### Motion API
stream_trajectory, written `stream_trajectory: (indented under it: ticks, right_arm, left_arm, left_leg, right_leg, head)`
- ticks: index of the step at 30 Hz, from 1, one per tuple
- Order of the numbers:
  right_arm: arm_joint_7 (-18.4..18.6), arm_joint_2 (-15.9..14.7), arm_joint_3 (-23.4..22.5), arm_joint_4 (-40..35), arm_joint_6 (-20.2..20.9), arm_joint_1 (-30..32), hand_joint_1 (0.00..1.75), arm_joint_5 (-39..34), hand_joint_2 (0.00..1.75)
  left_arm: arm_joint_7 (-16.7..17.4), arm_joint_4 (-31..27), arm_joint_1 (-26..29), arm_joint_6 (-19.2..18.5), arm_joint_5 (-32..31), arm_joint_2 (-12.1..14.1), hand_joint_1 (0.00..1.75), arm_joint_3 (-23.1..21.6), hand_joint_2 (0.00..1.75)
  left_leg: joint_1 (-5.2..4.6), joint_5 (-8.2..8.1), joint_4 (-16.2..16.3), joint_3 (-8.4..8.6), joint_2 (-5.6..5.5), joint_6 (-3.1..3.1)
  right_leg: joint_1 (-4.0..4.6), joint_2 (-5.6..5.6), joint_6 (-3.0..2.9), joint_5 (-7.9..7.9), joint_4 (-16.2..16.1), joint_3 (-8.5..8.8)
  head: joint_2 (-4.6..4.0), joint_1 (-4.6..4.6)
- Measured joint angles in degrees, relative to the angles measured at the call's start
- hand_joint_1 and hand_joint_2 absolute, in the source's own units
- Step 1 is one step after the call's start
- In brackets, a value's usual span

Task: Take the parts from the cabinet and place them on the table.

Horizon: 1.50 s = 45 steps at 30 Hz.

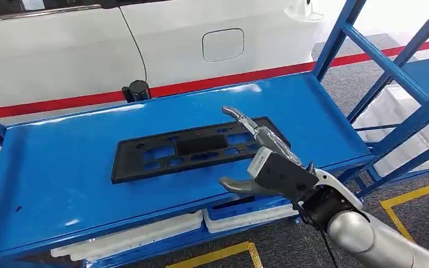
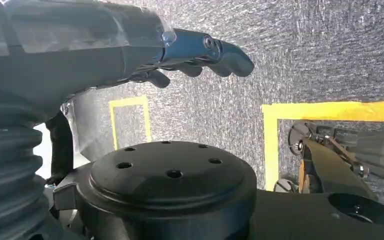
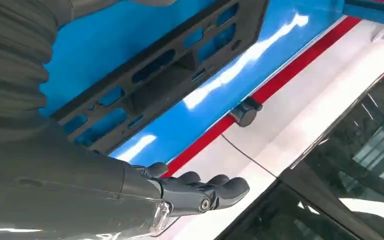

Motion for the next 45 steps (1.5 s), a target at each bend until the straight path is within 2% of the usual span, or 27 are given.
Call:
stream_trajectory:
  ticks: [3, 6, 7, 9, 12, 19, 24, 28, 40, 45]
  right_arm:
    - [0.90, -0.46, 0.09, -0.24, 0.97, -0.37, 0.00, -0.09, 1.75]
    - [5.28, -1.71, 0.50, -0.46, 5.91, -1.02, 0.00, -0.48, 1.75]
    - [8.10, -2.46, 0.78, -0.57, 7.71, -1.46, 0.00, 0.04, 1.75]
    - [10.99, -3.97, 1.29, -0.70, 9.38, -2.20, 0.00, 0.81, 1.75]
    - [12.09, -5.79, 1.73, -0.85, 9.57, -2.99, 0.00, 1.16, 1.75]
    - [12.81, -8.90, 2.12, -1.66, 9.40, -3.47, 0.00, 0.76, 1.75]
    - [15.93, -11.25, 3.17, -2.12, 13.94, -3.49, 0.00, -2.60, 1.75]
    - [16.35, -12.63, 4.33, -2.12, 14.88, -3.56, 0.00, -3.08, 1.75]
    - [15.47, -13.38, 6.45, -1.99, 13.66, -3.96, 0.00, -2.07, 1.75]
    - [14.95, -13.51, 7.00, -1.99, 13.57, -3.97, 0.00, 3.99, 1.75]
  left_arm:
    - [-0.02, 0.00, -0.01, -0.04, 0.15, -0.02, 0.00, 0.00, 1.75]
    - [-0.26, 0.00, -0.03, -0.46, 0.74, -0.13, 0.00, 0.00, 1.75]
    - [-0.28, 0.02, -0.04, -0.57, 0.92, -0.15, 0.00, 0.00, 1.75]
    - [-0.33, 0.02, -0.04, -0.70, 1.25, -0.24, 0.00, 0.00, 1.75]
    - [-0.39, 0.02, 0.01, -0.70, 1.71, -0.28, 0.00, 0.00, 1.75]
    - [-0.42, 0.15, 0.10, -0.70, 1.95, -0.09, 0.00, 0.02, 1.75]
    - [-0.48, 0.17, 0.11, -0.70, 2.27, -0.02, 0.00, 0.02, 1.75]
    - [-0.59, 0.17, 0.14, -0.70, 2.36, -0.02, 0.00, 0.00, 1.75]
    - [-0.63, 0.17, 0.15, -0.79, 2.56, -0.02, 0.00, 0.00, 1.75]
    - [-1.01, 0.17, 0.15, -0.81, 2.82, -0.02, 0.00, 0.00, 1.75]
  left_leg:
    - [0.00, 0.00, 0.00, 0.00, -0.01, 0.00]
    - [0.00, 0.01, 0.00, 0.00, -0.07, 0.00]
    - [-0.01, 0.01, 0.00, 0.00, -0.09, 0.00]
    - [-0.02, 0.01, 0.00, -0.01, -0.14, 0.00]
    - [-0.02, 0.03, 0.01, -0.02, -0.17, 0.02]
    - [-0.01, 0.03, 0.01, -0.05, -0.18, 0.03]
    - [-0.01, 0.03, 0.01, -0.06, -0.17, 0.02]
    - [-0.01, 0.03, 0.01, -0.08, -0.14, 0.03]
    - [-0.01, 0.03, 0.01, -0.07, 0.10, 0.03]
    - [-0.01, 0.02, 0.01, -0.07, 0.21, 0.03]
  right_leg:
    - [0.00, 0.00, 0.00, 0.00, 0.00, 0.00]
    - [0.00, 0.00, 0.00, 0.00, 0.00, 0.00]
    - [-0.01, 0.00, 0.00, 0.00, 0.00, 0.00]
    - [-0.01, -0.01, 0.00, 0.00, -0.01, 0.00]
    - [-0.02, -0.03, 0.00, 0.00, -0.02, 0.01]
    - [-0.01, -0.08, 0.01, 0.00, -0.03, 0.01]
    - [0.00, -0.10, 0.01, 0.00, -0.03, 0.00]
    - [0.00, -0.10, 0.01, -0.01, -0.03, 0.00]
    - [0.00, -0.08, 0.01, 0.00, -0.03, -0.02]
    - [0.00, -0.06, 0.01, 0.00, -0.03, -0.02]
  head:
    - [0.00, 0.02]
    - [0.00, 0.00]
    - [0.00, 0.00]
    - [0.00, 0.02]
    - [0.00, 0.04]
    - [0.00, 0.02]
    - [0.00, 0.00]
    - [0.00, 0.02]
    - [0.00, 0.00]
    - [0.00, 0.00]
